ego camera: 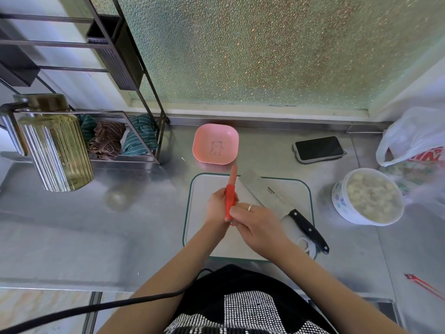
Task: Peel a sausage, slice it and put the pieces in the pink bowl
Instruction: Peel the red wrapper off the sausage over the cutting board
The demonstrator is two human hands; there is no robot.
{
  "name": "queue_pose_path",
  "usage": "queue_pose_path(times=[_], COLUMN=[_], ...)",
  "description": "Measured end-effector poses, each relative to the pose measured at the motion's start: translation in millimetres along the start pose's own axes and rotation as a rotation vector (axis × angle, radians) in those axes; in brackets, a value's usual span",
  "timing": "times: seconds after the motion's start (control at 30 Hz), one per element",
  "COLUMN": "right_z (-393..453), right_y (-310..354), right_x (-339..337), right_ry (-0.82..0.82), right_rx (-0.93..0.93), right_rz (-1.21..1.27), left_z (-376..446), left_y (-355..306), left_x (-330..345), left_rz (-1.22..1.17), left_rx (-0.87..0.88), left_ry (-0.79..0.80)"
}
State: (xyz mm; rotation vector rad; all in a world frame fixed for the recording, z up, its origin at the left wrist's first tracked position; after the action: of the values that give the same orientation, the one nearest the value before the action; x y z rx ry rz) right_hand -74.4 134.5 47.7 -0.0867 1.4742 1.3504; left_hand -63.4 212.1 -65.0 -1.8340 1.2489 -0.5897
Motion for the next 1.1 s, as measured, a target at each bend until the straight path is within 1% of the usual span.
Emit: queue_pose_path(times=[0.07,0.17,0.23,0.33,0.4,0.5,0.57,0.63,0.67,0.7,0.73,0.77,0.8,0.83,0.9,0.93,0.97,1.0,1.1], right_z=[-2,-3,-4,-6,-8,-10,-11,-12,-13,-13,-13,-15,-19,-24,-38,-45,-49,-51,-46], right_y=[1,2,3,1,-2,-4,-4,-10,-19,-35,-56,-83,-108,-129,-150,-153,-154,-156,-164], right_x=[3,6,9,12,16,24,30,39,43,42,36,29,25,26,52,69,83,94,111], right_ry=[0.008,0.021,0.033,0.031,0.04,0.071,0.125,0.268,0.343,0.351,0.276,0.156,0.065,0.048,0.175,0.236,0.246,0.222,0.143], right_rx=[0.001,0.017,0.041,0.069,0.088,0.096,0.091,0.127,0.211,0.353,0.527,0.702,0.858,1.005,1.252,1.348,1.418,1.472,1.482], right_rz=[0.01,0.049,0.093,0.135,0.15,0.146,0.132,0.132,0.167,0.252,0.368,0.434,0.441,0.425,0.505,0.597,0.689,0.749,0.752], left_z=[0,2,2,2,1,-1,-3,-3,-2,0,4,7,12,14,12,10,6,1,-1], left_y=[7,22,27,28,29,37,42,46,50,53,57,59,65,69,70,65,61,59,56], left_x=[2,4,6,8,6,3,3,0,-4,-8,-13,-16,-20,-23,-25,-23,-22,-21,-19], left_rz=[-0.028,-0.145,-0.178,-0.127,-0.084,-0.067,-0.045,0.043,0.107,0.152,0.191,0.228,0.264,0.306,0.36,0.367,0.379,0.396,0.448], left_rx=[-0.055,-0.147,-0.172,-0.155,-0.148,-0.19,-0.223,-0.221,-0.223,-0.221,-0.221,-0.229,-0.241,-0.26,-0.262,-0.238,-0.22,-0.207,-0.17], left_ry=[0.041,0.072,0.097,0.138,0.136,0.127,0.135,0.147,0.147,0.146,0.141,0.149,0.143,0.148,0.17,0.205,0.239,0.281,0.339])
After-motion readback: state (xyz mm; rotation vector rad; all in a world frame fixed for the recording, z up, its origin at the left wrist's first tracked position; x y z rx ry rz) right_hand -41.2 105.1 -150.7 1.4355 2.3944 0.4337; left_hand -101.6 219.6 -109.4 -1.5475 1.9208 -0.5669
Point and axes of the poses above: each hand's wrist, its own z-axis towards the middle knuckle, its own x-axis out of the palm, y = z × x, the point moved 10 cm from there along z, towards the middle knuckle
